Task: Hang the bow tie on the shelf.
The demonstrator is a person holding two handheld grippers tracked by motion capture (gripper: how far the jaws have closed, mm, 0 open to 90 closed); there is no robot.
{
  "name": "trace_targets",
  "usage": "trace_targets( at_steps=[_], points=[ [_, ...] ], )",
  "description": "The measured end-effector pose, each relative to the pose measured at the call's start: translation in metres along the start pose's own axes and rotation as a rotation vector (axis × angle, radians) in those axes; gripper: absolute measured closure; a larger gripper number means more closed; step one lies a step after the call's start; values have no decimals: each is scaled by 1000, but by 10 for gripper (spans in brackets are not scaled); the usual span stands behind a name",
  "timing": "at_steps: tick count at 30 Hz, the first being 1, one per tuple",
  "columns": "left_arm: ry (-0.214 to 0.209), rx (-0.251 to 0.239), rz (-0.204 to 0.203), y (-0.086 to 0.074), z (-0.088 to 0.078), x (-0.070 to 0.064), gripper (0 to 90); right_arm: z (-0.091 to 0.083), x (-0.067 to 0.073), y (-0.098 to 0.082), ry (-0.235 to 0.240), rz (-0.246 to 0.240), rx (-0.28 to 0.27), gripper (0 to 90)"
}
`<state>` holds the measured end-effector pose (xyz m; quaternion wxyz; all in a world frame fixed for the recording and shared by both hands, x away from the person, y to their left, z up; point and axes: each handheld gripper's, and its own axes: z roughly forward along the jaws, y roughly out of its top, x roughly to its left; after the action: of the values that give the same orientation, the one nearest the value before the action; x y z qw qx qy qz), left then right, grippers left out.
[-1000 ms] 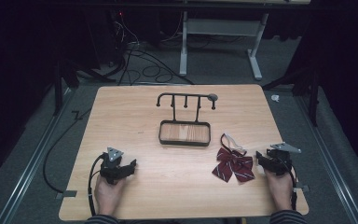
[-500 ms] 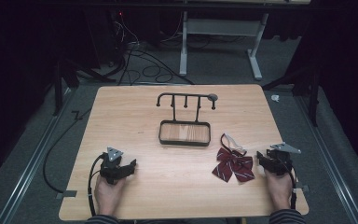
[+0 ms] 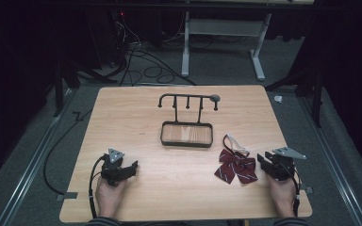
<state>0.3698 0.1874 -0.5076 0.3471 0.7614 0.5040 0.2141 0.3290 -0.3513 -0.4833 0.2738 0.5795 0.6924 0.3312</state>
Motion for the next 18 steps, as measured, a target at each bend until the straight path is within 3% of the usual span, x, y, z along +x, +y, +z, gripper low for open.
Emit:
trace_targets(
  at_steps=[8,18],
  points=[
    [0,-2,-1,0,0,0,298,4,7,3,40,10,13,665],
    [-1,-2,-3,0,0,0,297,11,15,14,57,15,24,666]
  ],
)
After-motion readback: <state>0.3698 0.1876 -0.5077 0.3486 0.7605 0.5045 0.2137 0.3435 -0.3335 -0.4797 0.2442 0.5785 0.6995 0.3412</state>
